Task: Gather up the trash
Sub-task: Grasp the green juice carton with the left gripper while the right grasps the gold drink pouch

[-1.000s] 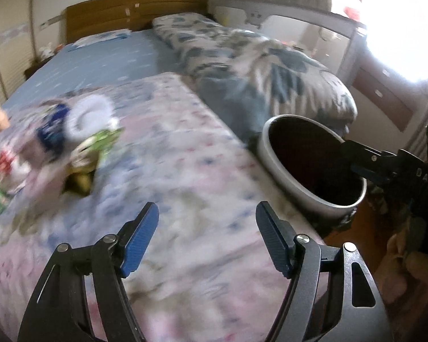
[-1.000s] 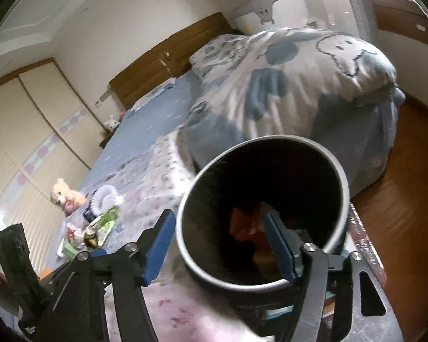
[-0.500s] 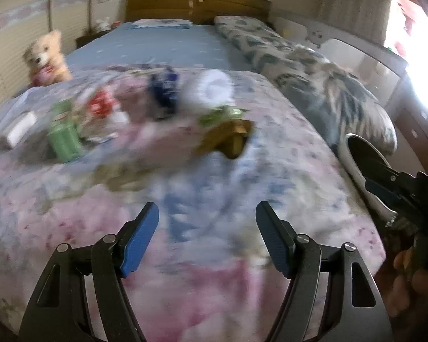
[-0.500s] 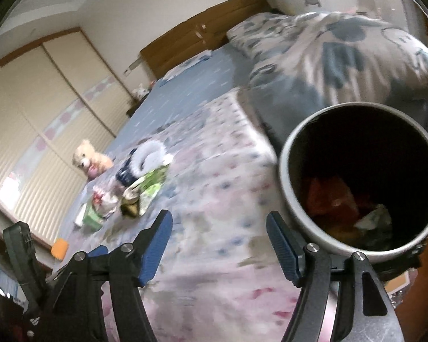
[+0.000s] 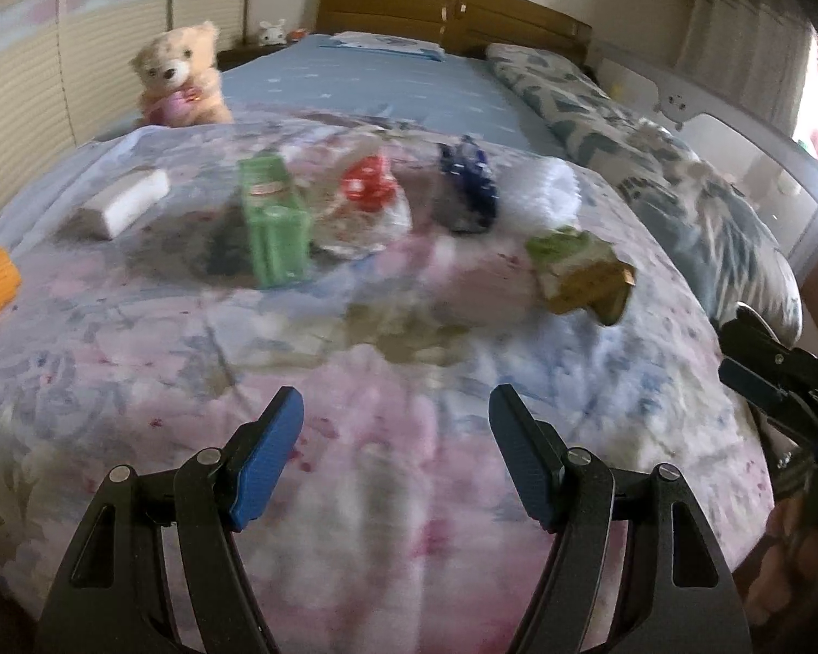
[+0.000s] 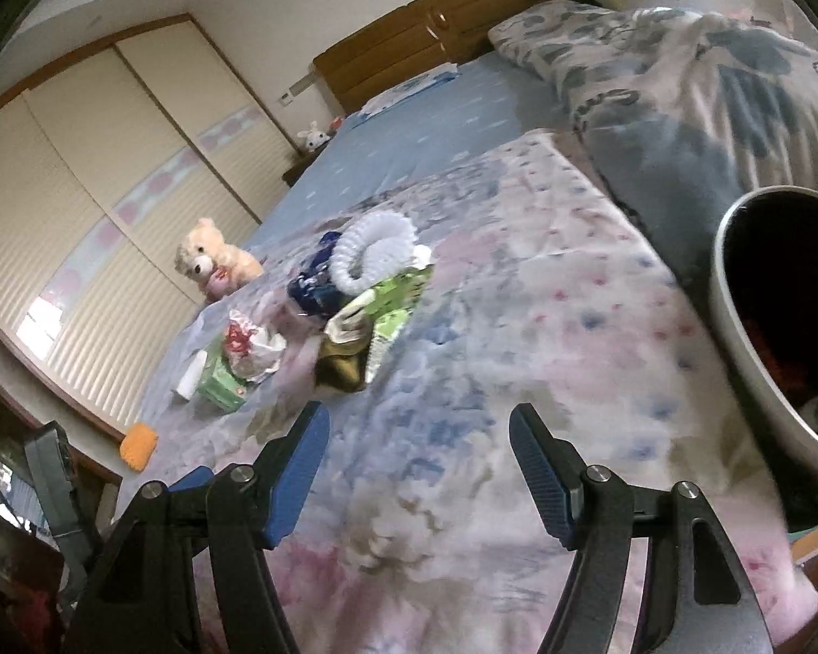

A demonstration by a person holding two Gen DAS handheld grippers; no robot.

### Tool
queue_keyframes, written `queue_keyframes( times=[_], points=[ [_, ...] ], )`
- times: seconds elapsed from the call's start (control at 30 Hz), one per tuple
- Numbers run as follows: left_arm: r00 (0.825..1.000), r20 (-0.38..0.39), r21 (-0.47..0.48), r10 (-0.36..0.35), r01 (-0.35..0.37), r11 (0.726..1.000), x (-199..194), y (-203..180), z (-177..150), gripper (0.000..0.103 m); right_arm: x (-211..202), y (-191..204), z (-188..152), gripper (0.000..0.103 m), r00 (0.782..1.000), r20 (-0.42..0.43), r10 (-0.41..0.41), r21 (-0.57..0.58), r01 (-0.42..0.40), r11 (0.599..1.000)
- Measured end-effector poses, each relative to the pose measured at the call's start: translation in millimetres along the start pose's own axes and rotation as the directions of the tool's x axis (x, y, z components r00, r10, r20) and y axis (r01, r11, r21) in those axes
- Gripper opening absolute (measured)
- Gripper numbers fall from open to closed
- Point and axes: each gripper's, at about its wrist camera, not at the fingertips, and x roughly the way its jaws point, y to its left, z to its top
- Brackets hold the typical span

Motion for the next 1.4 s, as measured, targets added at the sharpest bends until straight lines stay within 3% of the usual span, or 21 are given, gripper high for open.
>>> queue_keyframes(
  times=[0.67, 0.9, 0.97, 1.03, 1.1, 1.17, 1.27, 1.4],
  points=[
    [0.993, 0.008, -0.069, 0.114, -0.114, 0.991, 36, 46, 44, 0.072, 53, 23, 18, 0.071, 0.998, -0.051, 0.043, 0.051, -0.04, 0.998],
    [0.993, -0.005, -0.102, 0.114, -0.114, 0.988, 57, 57, 61, 0.072, 83, 26, 31, 0.071, 0.996, -0.077, 0.049, 0.108, -0.04, 0.993],
    [0.993, -0.004, -0.096, 0.114, -0.114, 0.989, 61, 57, 63, 0.066, 92, 24, 33, 0.071, 0.995, -0.092, 0.046, 0.134, -0.033, 0.99],
    [0.994, -0.016, -0.087, 0.107, -0.107, 0.99, 66, 56, 63, 0.035, 102, 21, 34, 0.071, 0.993, -0.104, 0.047, 0.158, -0.031, 0.987],
    [0.995, -0.022, -0.082, 0.098, -0.1, 0.992, 68, 56, 62, 0.033, 107, 18, 34, 0.071, 0.993, -0.106, 0.044, 0.165, -0.027, 0.986],
    [0.994, -0.016, -0.074, 0.105, -0.106, 0.992, 64, 54, 59, 0.033, 108, 19, 34, 0.067, 0.995, -0.09, 0.032, 0.144, -0.019, 0.989],
    [0.996, -0.009, -0.086, 0.092, -0.092, 0.992, 54, 53, 49, 0.033, 109, 21, 33, 0.032, 0.994, -0.104, 0.015, 0.11, -0.004, 0.994],
    [0.997, -0.005, -0.077, 0.074, -0.074, 0.994, 39, 46, 34, 0.032, 100, 19, 27, 0.031, 0.995, -0.1, 0.018, 0.08, -0.01, 0.997]
  ],
)
